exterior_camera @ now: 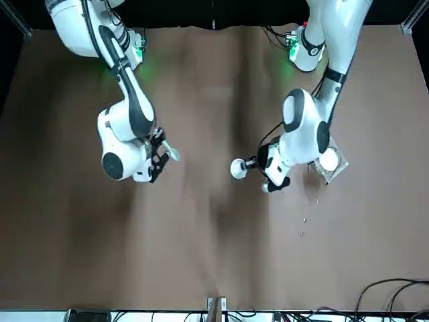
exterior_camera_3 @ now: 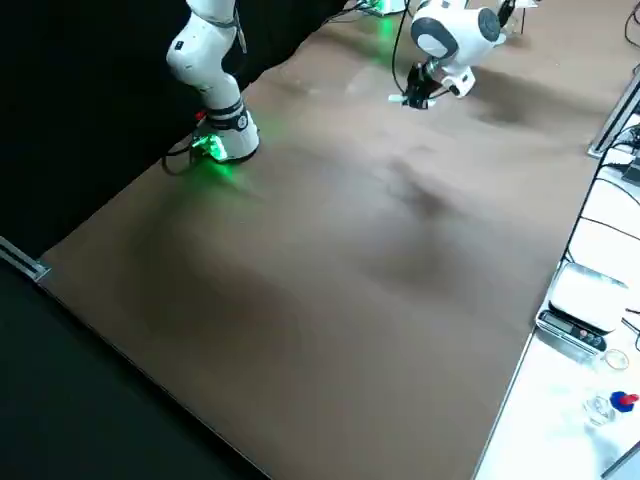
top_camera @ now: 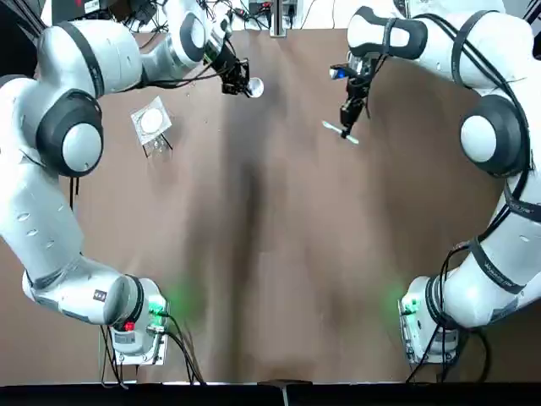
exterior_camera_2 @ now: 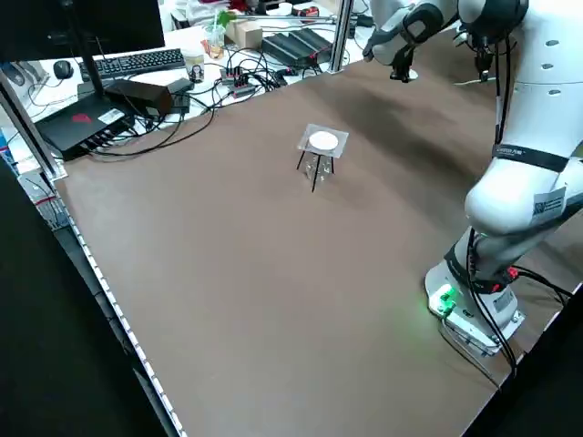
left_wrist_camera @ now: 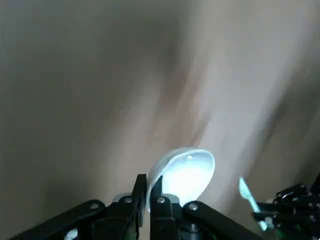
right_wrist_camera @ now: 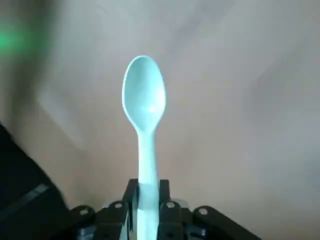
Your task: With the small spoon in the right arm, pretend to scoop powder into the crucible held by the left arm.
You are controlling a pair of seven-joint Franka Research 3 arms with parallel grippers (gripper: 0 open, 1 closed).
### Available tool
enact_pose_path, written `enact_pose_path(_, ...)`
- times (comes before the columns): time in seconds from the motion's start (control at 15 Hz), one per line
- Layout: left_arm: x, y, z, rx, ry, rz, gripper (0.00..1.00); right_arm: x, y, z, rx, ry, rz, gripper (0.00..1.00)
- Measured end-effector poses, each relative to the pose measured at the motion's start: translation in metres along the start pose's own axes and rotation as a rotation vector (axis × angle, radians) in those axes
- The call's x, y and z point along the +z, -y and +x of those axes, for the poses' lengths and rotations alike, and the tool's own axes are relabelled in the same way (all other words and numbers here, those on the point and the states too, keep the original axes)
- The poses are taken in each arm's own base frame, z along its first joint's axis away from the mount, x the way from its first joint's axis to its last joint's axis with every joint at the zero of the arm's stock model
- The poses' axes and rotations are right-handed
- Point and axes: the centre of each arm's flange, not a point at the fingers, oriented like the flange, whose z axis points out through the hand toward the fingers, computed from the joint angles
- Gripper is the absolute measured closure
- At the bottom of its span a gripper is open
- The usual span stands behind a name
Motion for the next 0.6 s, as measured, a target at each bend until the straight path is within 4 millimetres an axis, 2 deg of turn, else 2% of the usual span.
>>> enact_pose_path(0.13, 0.011, -0.008, -0.008, 0.006, -0.009, -0.001, 0.93, 0.010, 0.028, 0.013, 0.063, -0.023, 0.066, 0.80)
enact_pose_path(0.2, 0.014, -0.006, -0.005, 0.000, -0.013, 0.000, 0.93, 0.023, 0.048, 0.024, 0.105, -0.024, 0.103, 0.80)
enact_pose_path(0.33, 0.012, -0.003, 0.001, -0.008, -0.018, -0.002, 0.93, 0.039, 0.057, 0.037, 0.160, -0.040, 0.108, 0.80)
enact_pose_path(0.6, 0.011, -0.002, 0.002, -0.010, -0.021, -0.003, 0.93, 0.079, 0.057, 0.055, 0.241, -0.025, 0.102, 0.80)
